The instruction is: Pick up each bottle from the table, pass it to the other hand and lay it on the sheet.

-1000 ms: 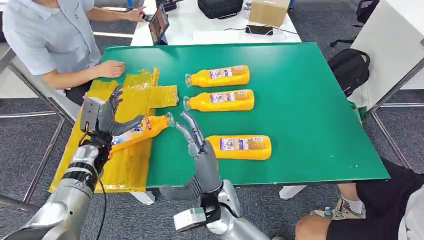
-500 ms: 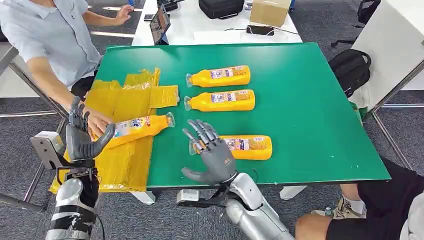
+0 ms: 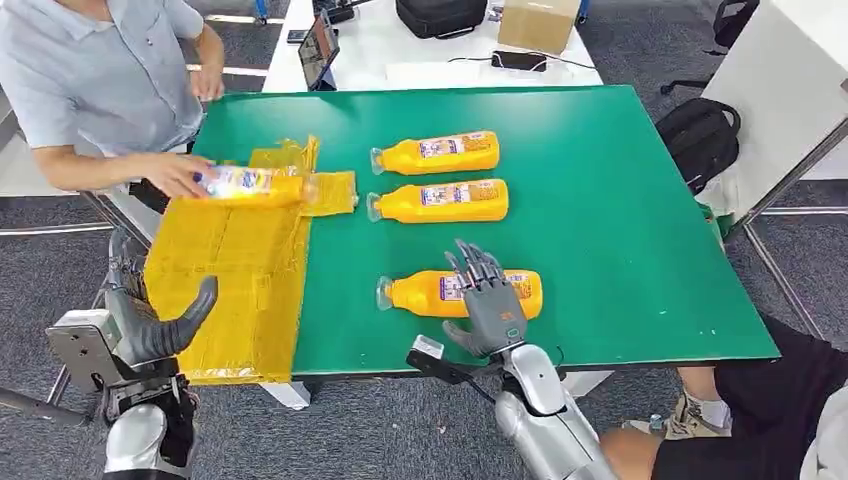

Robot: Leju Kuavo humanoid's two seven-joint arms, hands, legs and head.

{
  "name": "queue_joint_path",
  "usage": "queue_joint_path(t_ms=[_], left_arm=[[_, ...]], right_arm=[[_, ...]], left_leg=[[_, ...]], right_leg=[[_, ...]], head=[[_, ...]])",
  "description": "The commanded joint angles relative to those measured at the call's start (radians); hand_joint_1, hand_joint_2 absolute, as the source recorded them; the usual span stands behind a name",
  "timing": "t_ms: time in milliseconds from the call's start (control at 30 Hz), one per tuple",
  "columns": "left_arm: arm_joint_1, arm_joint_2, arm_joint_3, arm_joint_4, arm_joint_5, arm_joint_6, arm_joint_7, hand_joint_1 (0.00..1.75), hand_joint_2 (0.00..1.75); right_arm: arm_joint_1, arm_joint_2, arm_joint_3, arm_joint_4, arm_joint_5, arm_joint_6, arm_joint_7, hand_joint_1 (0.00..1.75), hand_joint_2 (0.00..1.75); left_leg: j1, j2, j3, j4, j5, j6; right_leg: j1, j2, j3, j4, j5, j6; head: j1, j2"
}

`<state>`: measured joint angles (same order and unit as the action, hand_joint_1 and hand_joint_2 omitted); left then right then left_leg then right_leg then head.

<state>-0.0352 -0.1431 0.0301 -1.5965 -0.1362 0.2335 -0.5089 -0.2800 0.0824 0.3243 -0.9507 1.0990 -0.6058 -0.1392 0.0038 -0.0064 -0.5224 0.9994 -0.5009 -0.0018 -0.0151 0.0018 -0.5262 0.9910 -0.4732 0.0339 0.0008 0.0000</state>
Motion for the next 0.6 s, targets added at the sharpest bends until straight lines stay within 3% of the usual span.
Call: queue_joint_path(t_ms=[33, 600], left_arm=[[-0.004, -0.005, -0.021, 0.001, -0.001, 0.003, 0.001, 0.0, 1.75], [-0.006, 0.004, -0.042, 0.0, -0.009, -0.02, 0.004, 0.0, 1.75]], right_arm=[[-0.049, -0.011, -0.027, 0.097, -0.002, -0.002, 0.004, 0.0, 1.75], [-0.052, -0.004, -0.033, 0.094, -0.007, 0.029, 0.026, 0.0, 1.75]], left_leg=[[0.0, 0.0, -0.001, 0.0, 0.001, 0.0], [0.0, 0.0, -0.001, 0.0, 0.001, 0.0]], right_leg=[[0.001, -0.001, -0.001, 0.0, 0.001, -0.001], [0.001, 0.0, -0.001, 0.0, 0.001, -0.001]], head=[[0.0, 0.0], [0.0, 0.0]])
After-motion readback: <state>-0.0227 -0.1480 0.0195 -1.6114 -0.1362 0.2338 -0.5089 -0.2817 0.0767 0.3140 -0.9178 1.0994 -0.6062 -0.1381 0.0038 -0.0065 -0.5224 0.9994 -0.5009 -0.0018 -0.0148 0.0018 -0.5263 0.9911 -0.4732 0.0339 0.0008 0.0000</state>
